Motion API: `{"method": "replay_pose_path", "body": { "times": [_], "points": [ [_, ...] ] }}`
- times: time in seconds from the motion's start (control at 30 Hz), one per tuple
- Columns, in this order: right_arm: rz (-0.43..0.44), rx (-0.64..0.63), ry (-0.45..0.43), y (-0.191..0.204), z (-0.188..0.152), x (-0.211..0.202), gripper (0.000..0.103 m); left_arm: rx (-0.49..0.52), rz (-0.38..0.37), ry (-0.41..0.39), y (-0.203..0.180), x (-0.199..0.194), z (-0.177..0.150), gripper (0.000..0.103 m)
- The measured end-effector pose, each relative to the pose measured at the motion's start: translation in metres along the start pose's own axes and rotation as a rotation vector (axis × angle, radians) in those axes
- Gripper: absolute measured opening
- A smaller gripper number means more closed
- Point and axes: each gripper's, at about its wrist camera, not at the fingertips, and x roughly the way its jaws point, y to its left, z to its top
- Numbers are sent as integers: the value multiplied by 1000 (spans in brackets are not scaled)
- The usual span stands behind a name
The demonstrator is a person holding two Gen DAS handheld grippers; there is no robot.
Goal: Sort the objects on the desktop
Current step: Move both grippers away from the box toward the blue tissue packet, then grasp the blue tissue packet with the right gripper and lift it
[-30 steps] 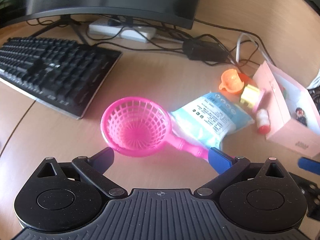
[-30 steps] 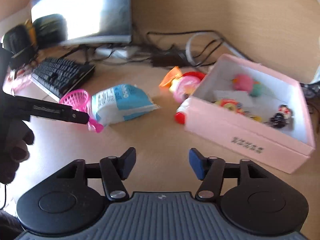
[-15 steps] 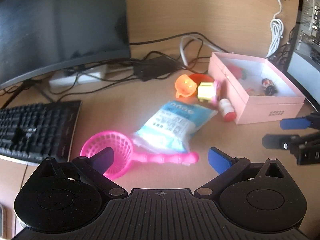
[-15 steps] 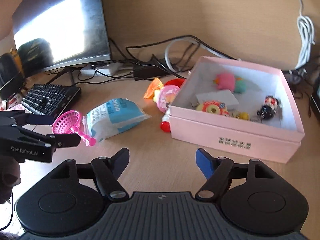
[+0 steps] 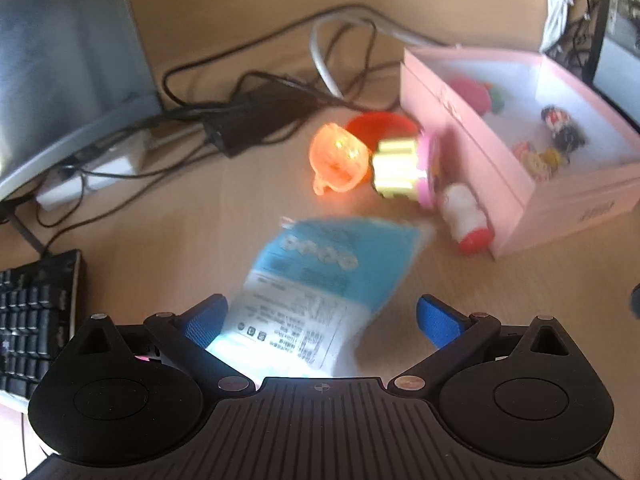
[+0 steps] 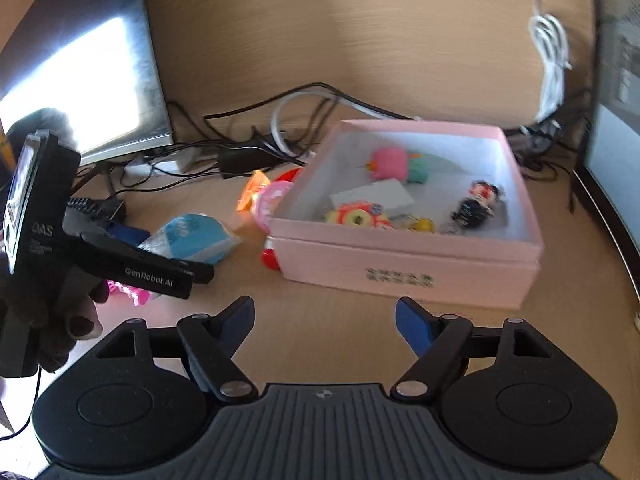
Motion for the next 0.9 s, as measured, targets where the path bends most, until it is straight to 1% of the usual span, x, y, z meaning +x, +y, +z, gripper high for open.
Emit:
{"method": "replay_pose_path", "body": {
  "times": [0.1, 0.3, 0.47, 0.57, 0.6, 0.67, 0.77, 0.83, 0.9],
  "points": [
    [-12, 26, 3, -9, -6, -4, 78, -25, -37, 19, -5, -4, -6, 103],
    [-36, 59, -11, -24, -9, -13, 78, -15, -98, 18, -30, -26, -29, 103],
    [-57, 45, -26, -31, -5, -24, 78, -99, -241, 33, -49, -42, -45, 103],
    [-48, 47, -18, -35, -2, -28, 79, -96, -281, 40, -59, -55, -55, 103],
    [-40, 41, -15, -34, 0, -29, 79, -95, -279, 36, -60, -60, -58, 103],
    [-22, 13, -18, -29, 4, -30, 81, -102, -251, 11, -57, -73, -64, 103],
    [6, -40, -22, -14, 12, -27, 84, -151, -199, -16, -43, -96, -76, 103],
    [68, -80, -7, 2, 16, -21, 84, -175, -173, -41, -33, -111, -86, 103],
    [111, -154, 12, 26, 19, -9, 84, -226, -125, -44, -20, -123, -96, 103]
  ]
}}
